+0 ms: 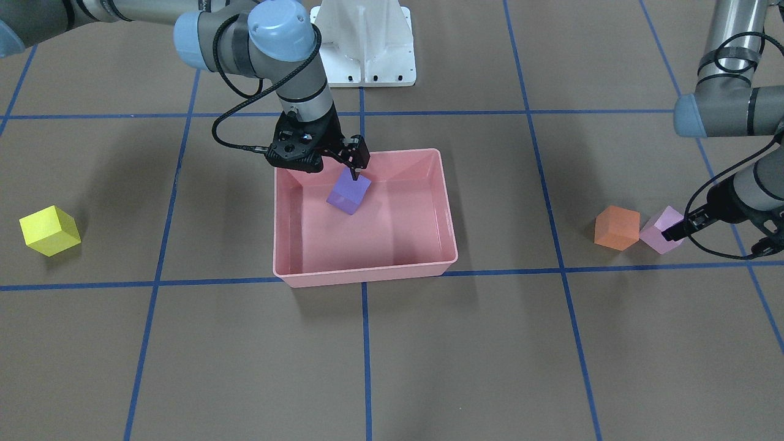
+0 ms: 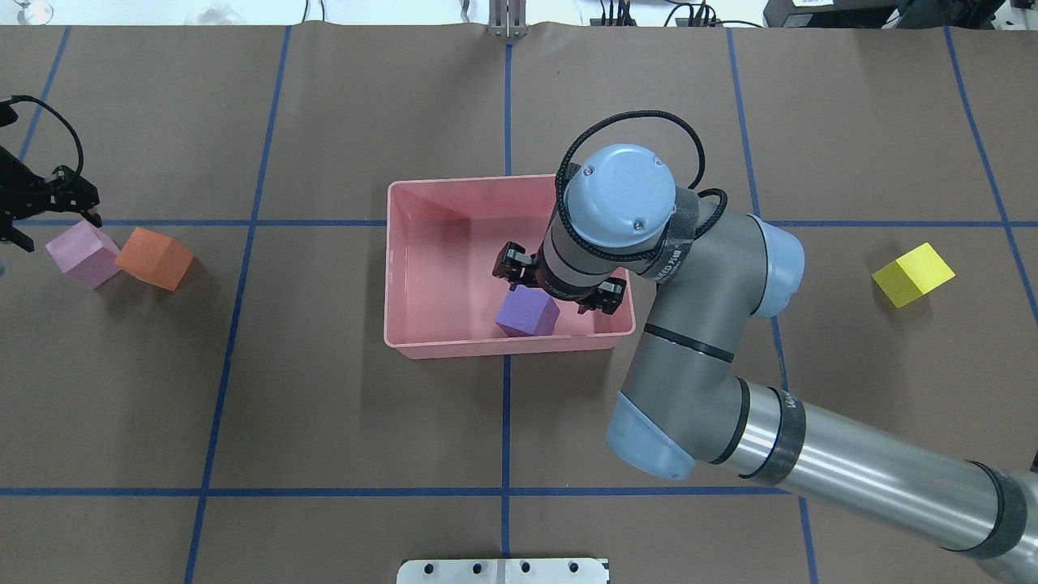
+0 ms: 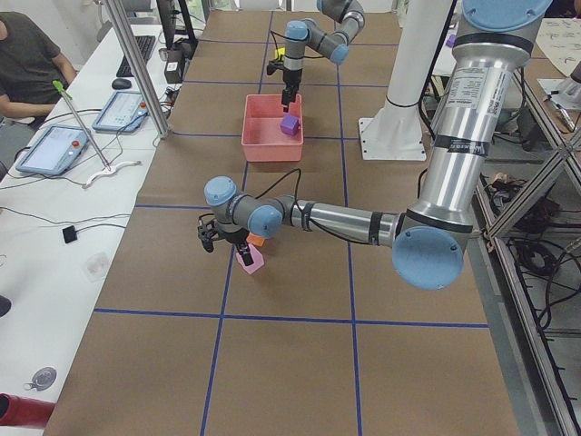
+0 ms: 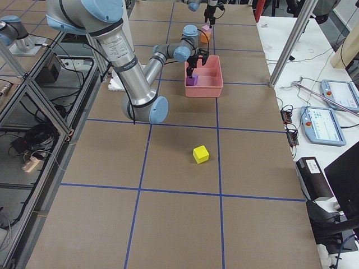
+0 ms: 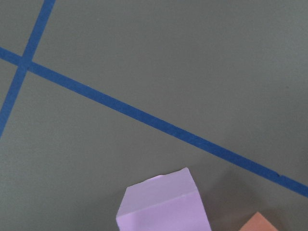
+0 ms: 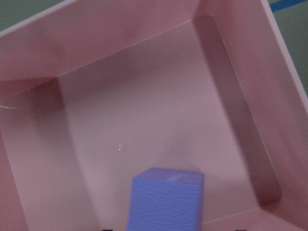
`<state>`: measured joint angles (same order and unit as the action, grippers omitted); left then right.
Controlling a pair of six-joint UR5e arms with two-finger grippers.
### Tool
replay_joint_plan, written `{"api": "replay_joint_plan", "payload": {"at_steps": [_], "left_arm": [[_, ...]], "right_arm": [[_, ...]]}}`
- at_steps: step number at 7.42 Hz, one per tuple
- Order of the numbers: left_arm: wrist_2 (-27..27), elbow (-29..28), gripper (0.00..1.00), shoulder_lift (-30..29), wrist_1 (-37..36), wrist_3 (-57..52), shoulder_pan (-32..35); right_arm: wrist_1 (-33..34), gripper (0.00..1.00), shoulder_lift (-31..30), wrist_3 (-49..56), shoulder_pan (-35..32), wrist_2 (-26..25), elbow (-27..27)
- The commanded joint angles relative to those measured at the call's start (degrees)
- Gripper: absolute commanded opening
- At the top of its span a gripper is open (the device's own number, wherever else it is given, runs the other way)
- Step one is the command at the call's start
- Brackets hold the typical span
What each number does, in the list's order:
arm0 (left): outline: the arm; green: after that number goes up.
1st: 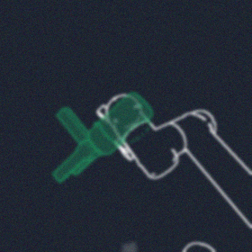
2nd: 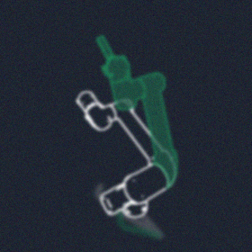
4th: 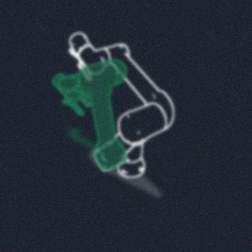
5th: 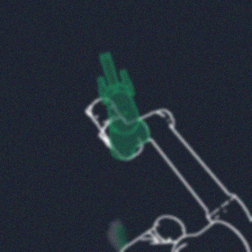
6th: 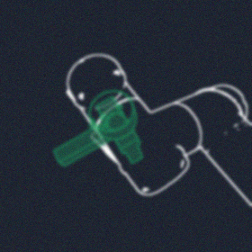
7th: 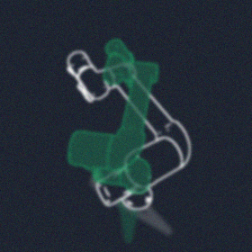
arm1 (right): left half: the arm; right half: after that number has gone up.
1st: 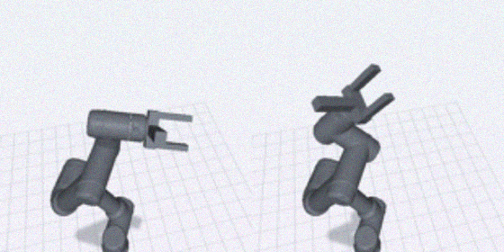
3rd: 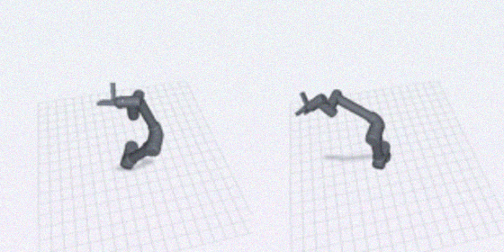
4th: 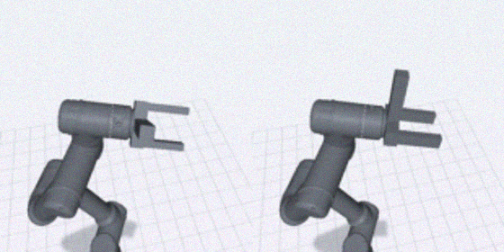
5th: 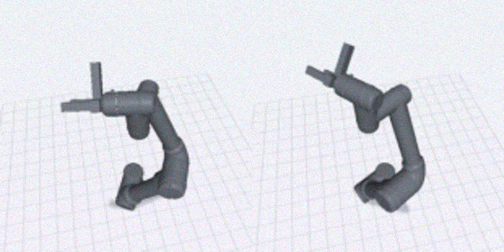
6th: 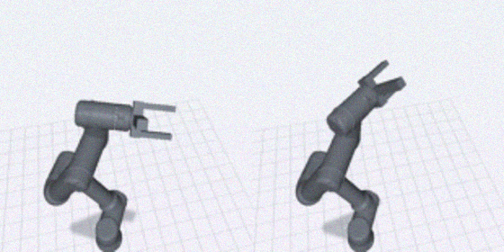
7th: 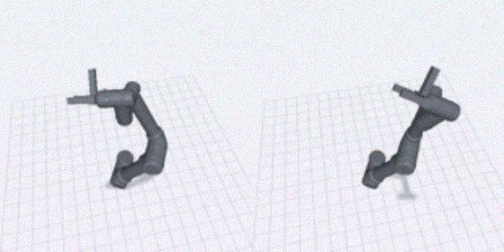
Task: Place blocks into pink bin with both arms
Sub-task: 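Withdraw the right gripper while the left gripper grasps the lilac cube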
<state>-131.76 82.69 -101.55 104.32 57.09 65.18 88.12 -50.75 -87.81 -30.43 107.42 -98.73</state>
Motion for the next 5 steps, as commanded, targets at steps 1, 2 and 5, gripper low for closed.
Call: {"api": "replay_joint_plan", "payload": {"at_steps": [1, 2, 5], "left_arm": [[0.8, -2.5, 1.0, -1.0, 2.0, 2.3, -0.9], [0.8, -5.0, 1.0, -1.0, 5.1, 2.4, -0.9], [0.9, -7.2, 0.84, -1.0, 10.1, 6.2, -1.7]], "right_arm": [[0.1, 1.0, 0.0, 0.1, -1.3, -0.3, -1.1], [0.3, 1.0, -0.5, 0.2, -3.5, 0.4, -2.9], [0.3, 0.99, -8.0, 0.5, -12.5, 8.1, -8.2]]}}
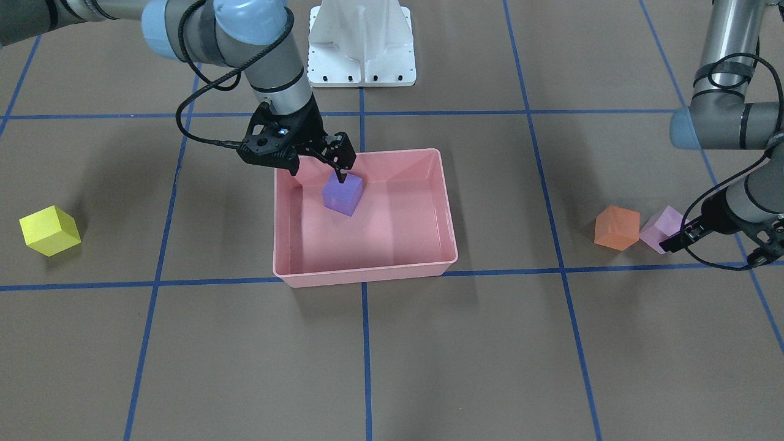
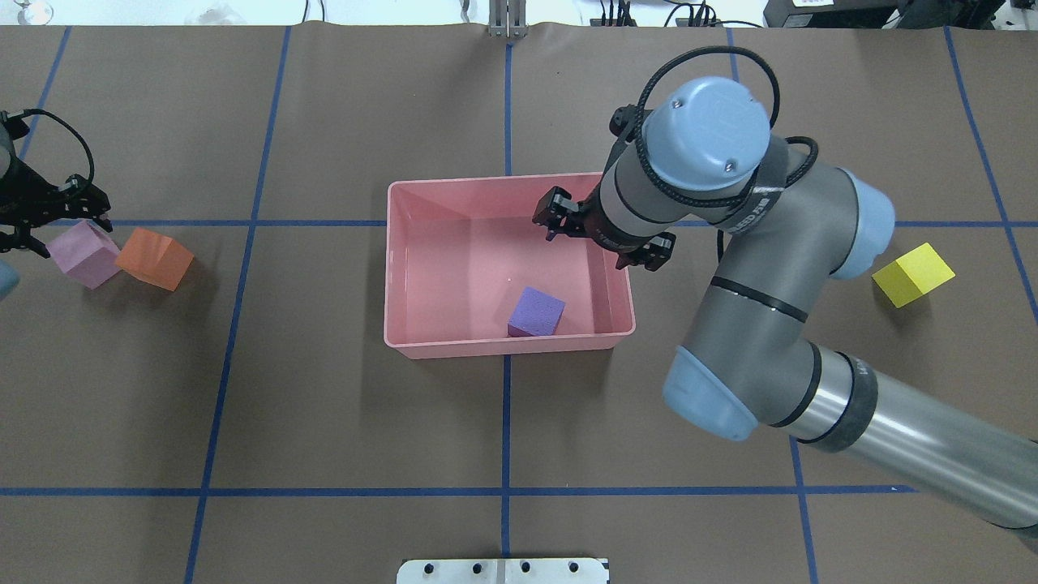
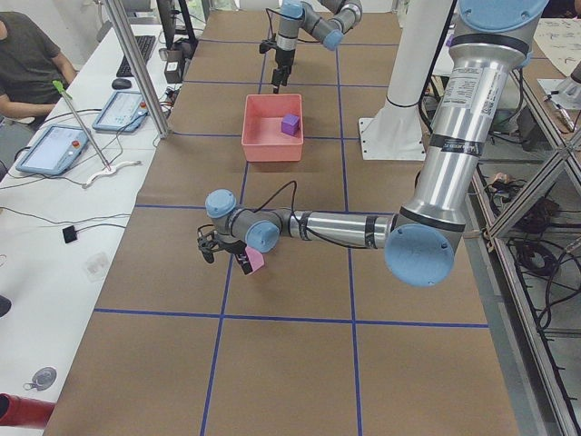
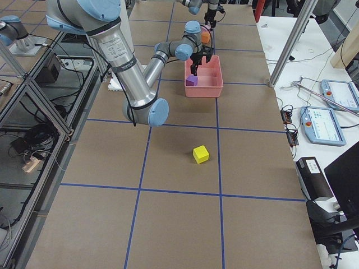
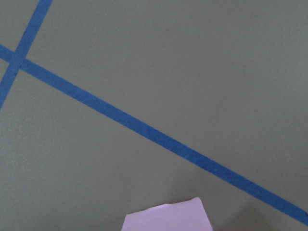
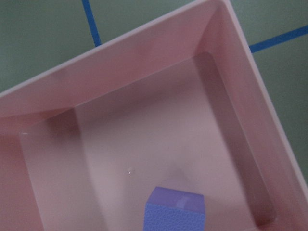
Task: Place blocks into pink bin with both arms
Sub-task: 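Withdraw the right gripper while the left gripper grasps the lilac cube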
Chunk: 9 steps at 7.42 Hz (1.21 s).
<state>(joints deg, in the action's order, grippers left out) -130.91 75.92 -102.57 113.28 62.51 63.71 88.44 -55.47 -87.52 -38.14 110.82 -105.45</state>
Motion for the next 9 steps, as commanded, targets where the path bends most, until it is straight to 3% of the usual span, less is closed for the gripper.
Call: {"api": "replay_joint_plan", "payload": {"at_steps": [1, 3, 4, 6, 7, 8, 9], "left_arm": [[0.0, -0.3, 0.63, 0.0, 1.1, 1.7, -0.3], [-0.3, 1.3, 0.0, 0.2, 0.5, 3.1, -0.2], [-1.8, 4.7, 0.0, -0.1, -3.1, 3.1, -0.2], [-3.6, 16.9, 0.0, -5.2, -22.0, 3.0, 2.5], [-3.0, 22.1, 0.0, -10.5, -32.1, 3.8, 2.6], [-2.7, 22.9, 0.0, -18.1, -38.6, 7.6, 2.2], [-2.6, 22.9, 0.0, -23.8, -40.7, 12.8, -0.7]], "right_arm": [[0.0, 0.99, -5.6, 4.2, -8.4, 7.5, -2.1], [0.0, 0.98, -10.5, 11.1, -10.8, 7.7, -3.4], [0.0, 0.96, -13.0, 15.7, -12.6, 7.6, -3.4], [-0.4, 0.96, -19.8, 31.4, -16.9, 7.5, -3.0], [-0.6, 0.97, -22.7, 36.2, -17.5, 6.5, -2.5], [-0.6, 0.97, -24.4, 41.4, -19.6, 6.5, -2.0], [-0.6, 0.97, -24.6, 47.0, -21.6, 6.6, 0.5]]}}
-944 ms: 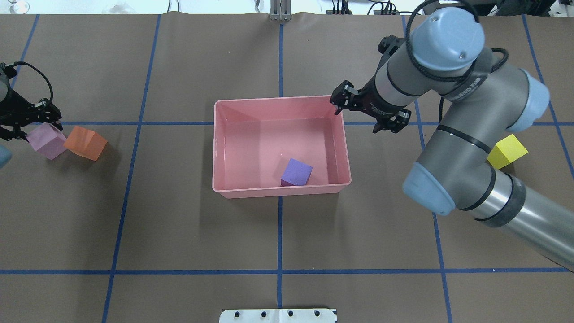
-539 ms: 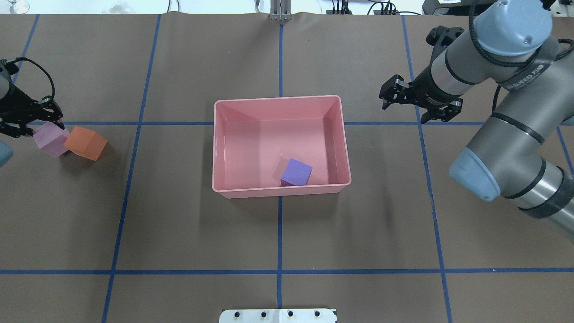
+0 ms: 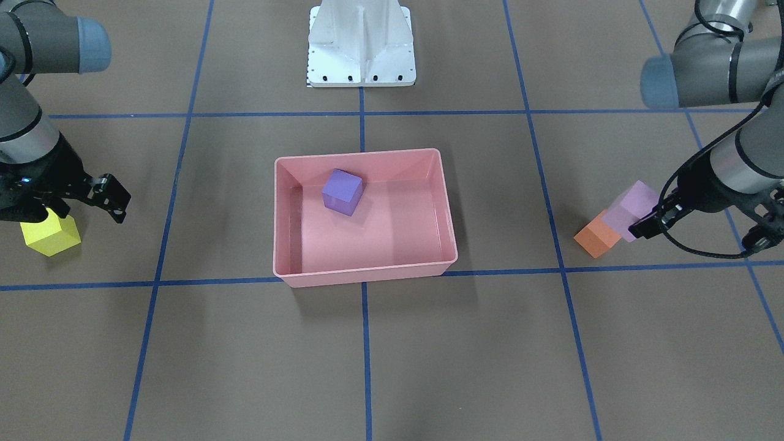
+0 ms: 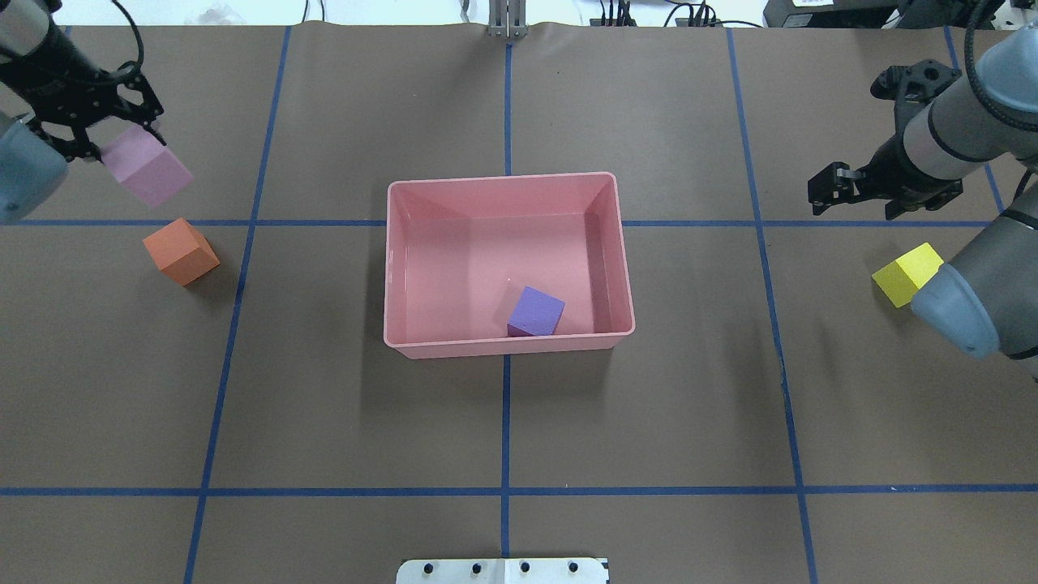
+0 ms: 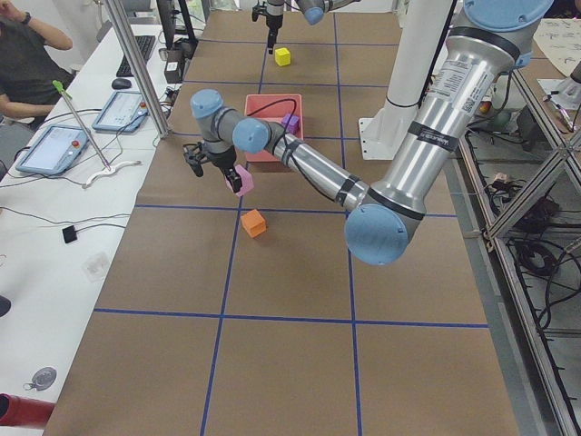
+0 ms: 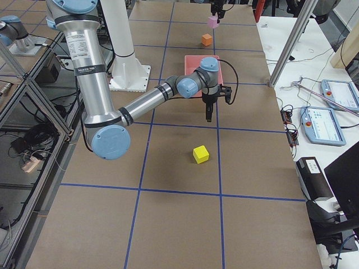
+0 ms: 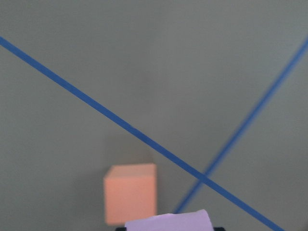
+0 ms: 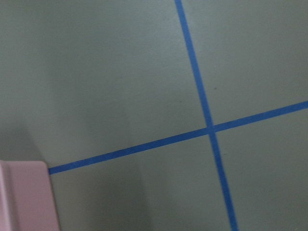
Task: Place blocks into pink bin with both arms
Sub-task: 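Carry the lilac cube to the bin while the right gripper nears the yellow cube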
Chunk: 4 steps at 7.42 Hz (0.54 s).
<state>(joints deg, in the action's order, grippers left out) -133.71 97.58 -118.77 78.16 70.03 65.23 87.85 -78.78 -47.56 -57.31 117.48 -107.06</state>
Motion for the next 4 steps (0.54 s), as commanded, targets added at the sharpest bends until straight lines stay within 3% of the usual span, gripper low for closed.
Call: {"api": "replay_joint_plan", "payload": {"at_steps": [1, 2, 4], "left_arm": [[0.9, 1.1, 0.0, -10.7, -5.5, 10.7, -6.9], [6.1, -0.1, 0.0, -14.7, -5.6, 15.0, -12.1], [11.5, -4.1, 0.0, -19.1, -5.1, 18.1, -18.8]], "right_arm": [[0.0, 0.97, -1.1, 11.4, -4.2, -0.1, 4.6], [0.0, 0.97, -1.0, 14.8, -4.9, -0.1, 6.3], [-3.3, 0.98, -1.8, 18.9, -4.9, -0.1, 9.8]]}}
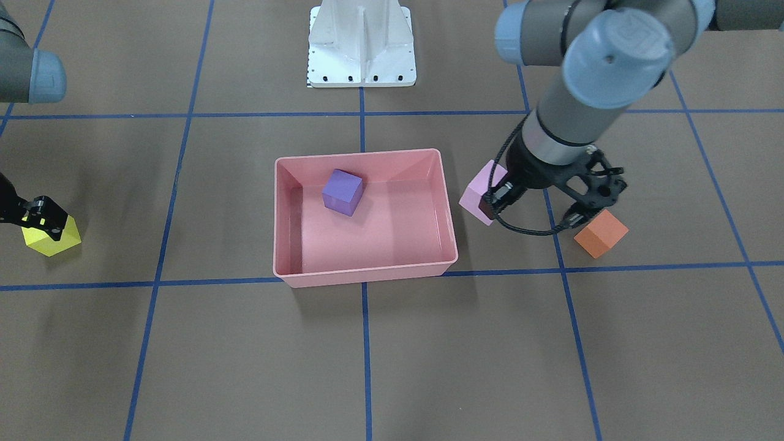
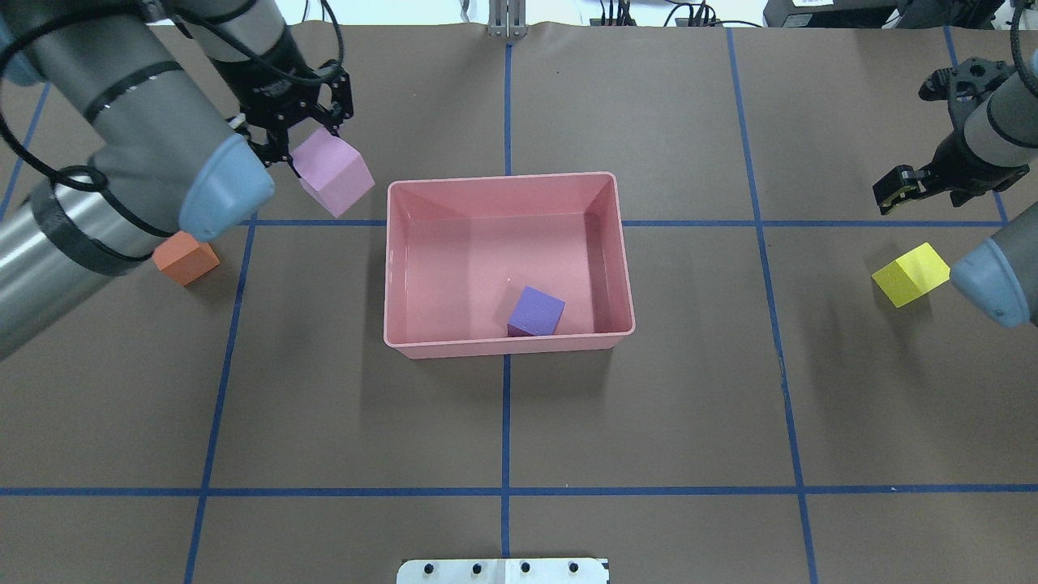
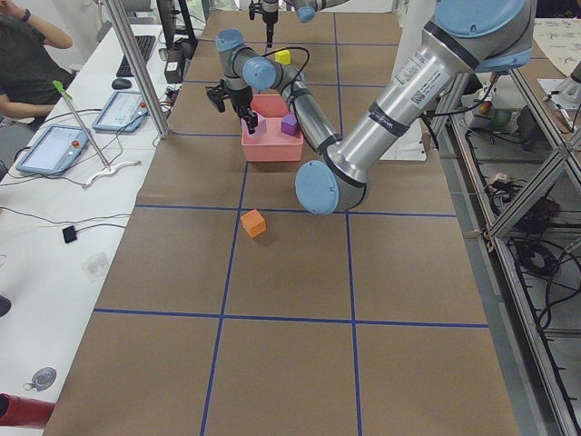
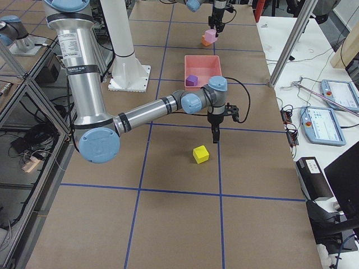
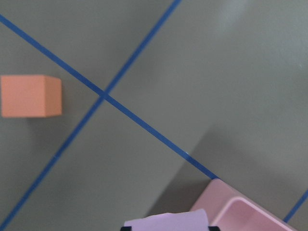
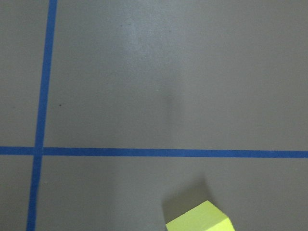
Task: Place blocks into pink bin with both arms
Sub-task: 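Carry the lilac cube to the bin while the right gripper nears the yellow cube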
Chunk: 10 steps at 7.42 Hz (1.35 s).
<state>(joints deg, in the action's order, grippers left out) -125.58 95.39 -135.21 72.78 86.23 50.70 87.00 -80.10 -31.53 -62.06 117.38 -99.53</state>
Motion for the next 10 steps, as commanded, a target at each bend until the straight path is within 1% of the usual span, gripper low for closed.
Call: {"api": "replay_joint_plan", "payload": {"at_steps": [1, 2, 3, 4, 5, 6, 7, 9, 10], "left_arm": [[4.1, -2.0, 0.0, -2.8, 0.7, 1.9, -6.6], [5.0, -2.9, 0.0, -2.9, 2.2, 2.0, -8.4], [6.3, -5.9, 0.0, -3.0, 6.2, 2.8, -10.4], [6.9, -9.3, 0.0, -4.3, 9.9, 4.6, -11.2], [7.0, -11.2, 0.0, -5.7, 10.4, 5.1, -12.1], [7.0, -12.8, 0.0, -6.0, 11.7, 5.1, -12.5], [7.4, -15.6, 0.03, -6.0, 15.4, 5.2, -13.0], [7.4, -16.5, 0.11, -6.0, 16.3, 5.2, -13.2], [7.4, -16.5, 0.11, -5.9, 16.3, 5.2, -13.3]], "right_arm": [[-7.9, 0.98, -0.9, 5.0, -0.2, 0.8, 5.5], [-10.2, 0.98, -1.5, 5.6, -0.2, 0.9, 7.1], [-10.7, 0.98, -1.5, 5.6, 0.1, 1.4, 8.0], [-10.8, 0.98, -1.4, 5.8, 0.5, 3.7, 7.7], [-10.8, 0.99, -1.5, 6.9, 0.6, 6.3, 7.7], [-10.8, 0.99, -1.5, 6.9, 1.7, 6.8, 7.7], [-10.8, 0.99, -1.5, 7.1, 3.1, 6.7, 8.0], [-10.9, 0.99, -2.0, 10.8, 3.3, 6.6, 8.1], [-10.7, 0.99, -1.7, 13.4, 3.2, 6.5, 8.0]]}}
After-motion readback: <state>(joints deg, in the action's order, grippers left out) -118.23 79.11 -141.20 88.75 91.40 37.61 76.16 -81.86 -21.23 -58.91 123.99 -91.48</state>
